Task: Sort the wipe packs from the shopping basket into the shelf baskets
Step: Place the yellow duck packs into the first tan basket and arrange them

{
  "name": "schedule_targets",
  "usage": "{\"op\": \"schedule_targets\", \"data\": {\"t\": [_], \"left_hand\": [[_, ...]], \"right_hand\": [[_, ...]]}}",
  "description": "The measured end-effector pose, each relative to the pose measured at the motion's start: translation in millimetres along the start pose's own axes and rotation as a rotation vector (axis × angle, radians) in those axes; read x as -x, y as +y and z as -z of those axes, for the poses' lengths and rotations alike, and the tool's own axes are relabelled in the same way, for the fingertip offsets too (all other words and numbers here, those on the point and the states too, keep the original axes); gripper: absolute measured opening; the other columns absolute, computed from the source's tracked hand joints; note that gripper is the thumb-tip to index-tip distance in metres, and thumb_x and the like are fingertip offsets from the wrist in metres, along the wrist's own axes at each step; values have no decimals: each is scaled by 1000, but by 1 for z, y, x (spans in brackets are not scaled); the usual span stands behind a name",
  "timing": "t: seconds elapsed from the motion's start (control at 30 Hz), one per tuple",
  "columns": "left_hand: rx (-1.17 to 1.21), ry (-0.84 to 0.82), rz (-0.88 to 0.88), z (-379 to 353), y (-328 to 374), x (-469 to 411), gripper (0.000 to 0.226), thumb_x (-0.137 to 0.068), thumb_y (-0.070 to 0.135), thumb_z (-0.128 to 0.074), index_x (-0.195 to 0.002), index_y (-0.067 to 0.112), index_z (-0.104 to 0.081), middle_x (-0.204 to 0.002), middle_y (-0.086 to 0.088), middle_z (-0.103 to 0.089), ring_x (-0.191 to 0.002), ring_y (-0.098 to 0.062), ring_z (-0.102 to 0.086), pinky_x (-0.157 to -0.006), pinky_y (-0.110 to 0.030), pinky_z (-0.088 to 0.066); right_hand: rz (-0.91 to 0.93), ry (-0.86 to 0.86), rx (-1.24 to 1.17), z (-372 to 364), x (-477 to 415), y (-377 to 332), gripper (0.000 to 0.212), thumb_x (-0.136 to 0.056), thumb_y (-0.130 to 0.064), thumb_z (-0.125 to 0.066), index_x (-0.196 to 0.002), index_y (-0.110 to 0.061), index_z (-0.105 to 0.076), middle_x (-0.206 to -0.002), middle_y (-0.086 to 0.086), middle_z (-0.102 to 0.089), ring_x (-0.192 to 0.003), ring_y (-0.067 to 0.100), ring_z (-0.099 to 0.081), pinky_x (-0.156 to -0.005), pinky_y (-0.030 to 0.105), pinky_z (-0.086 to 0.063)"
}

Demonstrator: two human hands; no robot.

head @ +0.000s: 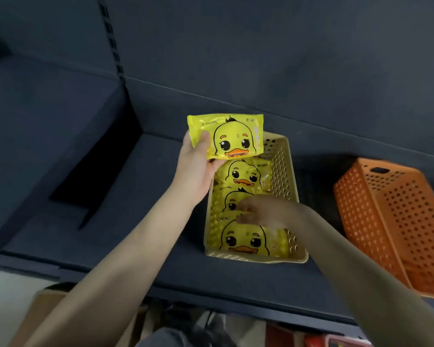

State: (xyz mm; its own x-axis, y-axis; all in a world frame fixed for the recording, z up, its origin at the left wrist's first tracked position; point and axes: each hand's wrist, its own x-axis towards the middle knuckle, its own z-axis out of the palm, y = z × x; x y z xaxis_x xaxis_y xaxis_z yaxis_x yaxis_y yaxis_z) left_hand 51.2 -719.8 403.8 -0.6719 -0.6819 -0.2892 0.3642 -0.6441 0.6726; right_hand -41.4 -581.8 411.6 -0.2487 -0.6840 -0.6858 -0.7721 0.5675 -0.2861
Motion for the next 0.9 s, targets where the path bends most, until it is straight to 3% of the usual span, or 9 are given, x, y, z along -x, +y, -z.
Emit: {"op": "schedule_targets", "data": {"t": [0.1,0.33,0.47,0.63,0.77,0.9], "left_hand": [[-61,-49,-31,-1,-2,-2,27,-103,17,-42,-129,20,-49,-125,-8,-64,-114,-26,-64,-100,-49,-49],[-220,-75,-82,-2,-7,-1,29,-102,19,-42,-131,20,-46,-129,-5,-61,-115,-21,-63,-103,-45,-47],[-277,-82,-100,-3,-7,0,34,-102,21,-44,-136,19,-43,-129,-2,-61,-115,-18,-63,-103,-43,-47],[-284,-99,-114,-3,-7,0,25,-102,21,-43,-127,25,-49,-119,5,-66,-109,-13,-66,-97,-37,-50],[-315,-92,-121,-4,-8,3,33,-102,22,-43,-135,19,-45,-125,1,-63,-114,-16,-63,-101,-40,-49],[-299,-93,-117,-5,-9,3,29,-103,22,-43,-131,21,-48,-122,2,-65,-112,-15,-64,-102,-40,-48]], "right_hand": [[3,-10,-90,-5,-2,5,41,-98,-33,-52,-135,-16,-52,-135,3,-55,-124,22,-52,-104,38,-41],[-17,1,-65,-24,-4,9,49,-96,-30,-56,-143,-23,-45,-152,-3,-40,-138,19,-39,-111,32,-31],[-52,103,-25,-34,-4,3,46,-92,-27,-62,-137,-21,-52,-146,3,-47,-132,23,-46,-108,36,-36],[-27,269,-110,-38,2,5,51,-88,-25,-68,-136,-27,-52,-138,-2,-56,-122,18,-56,-103,36,-46],[-24,180,-146,-41,2,0,61,-88,-22,-68,-142,-35,-43,-149,1,-41,-136,23,-42,-110,36,-33],[-24,157,-104,-41,3,-3,62,-88,-24,-67,-143,-34,-42,-150,3,-39,-138,25,-37,-112,37,-30]]}}
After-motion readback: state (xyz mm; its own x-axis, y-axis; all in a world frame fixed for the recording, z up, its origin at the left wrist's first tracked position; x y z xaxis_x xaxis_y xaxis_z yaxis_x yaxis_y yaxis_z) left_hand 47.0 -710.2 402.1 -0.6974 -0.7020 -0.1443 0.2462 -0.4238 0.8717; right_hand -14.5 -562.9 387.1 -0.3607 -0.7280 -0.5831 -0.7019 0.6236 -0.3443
